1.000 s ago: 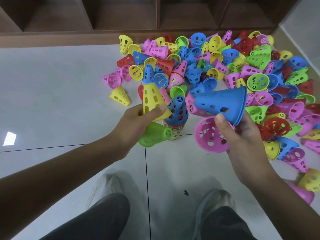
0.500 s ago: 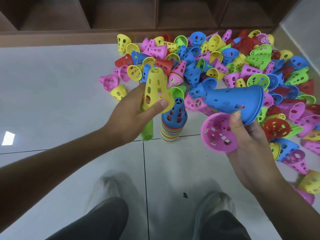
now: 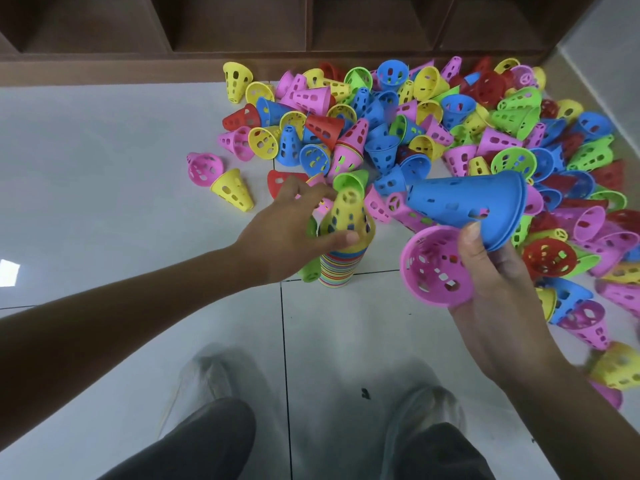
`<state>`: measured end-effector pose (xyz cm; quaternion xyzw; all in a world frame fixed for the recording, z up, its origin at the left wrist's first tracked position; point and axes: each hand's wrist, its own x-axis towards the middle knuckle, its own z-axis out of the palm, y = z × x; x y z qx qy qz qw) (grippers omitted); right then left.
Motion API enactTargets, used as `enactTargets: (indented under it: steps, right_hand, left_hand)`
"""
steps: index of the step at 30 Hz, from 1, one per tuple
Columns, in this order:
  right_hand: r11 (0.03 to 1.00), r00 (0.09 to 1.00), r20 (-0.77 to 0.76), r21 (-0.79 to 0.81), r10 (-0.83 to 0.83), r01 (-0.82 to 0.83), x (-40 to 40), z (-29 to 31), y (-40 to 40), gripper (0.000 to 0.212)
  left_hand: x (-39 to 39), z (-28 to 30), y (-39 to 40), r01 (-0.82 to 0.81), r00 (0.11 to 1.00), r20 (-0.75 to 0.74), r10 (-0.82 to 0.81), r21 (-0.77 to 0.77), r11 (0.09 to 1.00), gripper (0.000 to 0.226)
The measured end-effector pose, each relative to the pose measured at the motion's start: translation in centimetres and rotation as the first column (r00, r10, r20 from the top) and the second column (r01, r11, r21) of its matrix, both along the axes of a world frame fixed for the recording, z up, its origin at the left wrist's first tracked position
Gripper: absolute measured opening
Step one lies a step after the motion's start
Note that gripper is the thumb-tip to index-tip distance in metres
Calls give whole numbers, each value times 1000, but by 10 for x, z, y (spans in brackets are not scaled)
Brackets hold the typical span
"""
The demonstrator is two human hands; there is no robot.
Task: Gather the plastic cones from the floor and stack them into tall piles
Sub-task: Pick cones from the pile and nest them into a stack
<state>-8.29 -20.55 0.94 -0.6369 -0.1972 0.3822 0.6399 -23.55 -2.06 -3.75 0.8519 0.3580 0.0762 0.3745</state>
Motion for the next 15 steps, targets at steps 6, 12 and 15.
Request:
enactTargets:
  steps: [6, 12, 15]
  right_hand:
    - [999, 1000, 17, -41, -4, 5, -1, -1, 0, 55]
    - [998, 1000, 18, -57, -8, 9, -2, -5, -3, 52]
    - [998, 1000, 26, -58, 9, -7, -1, -7, -5, 51]
  left_hand:
    - [-13, -10, 0, 9, 1000, 12, -10, 1, 1000, 63]
    - [-36, -9, -2, -57, 995, 72, 66, -128, 990, 85]
    - [-49, -2, -5, -64, 982, 151, 111, -290, 955, 84]
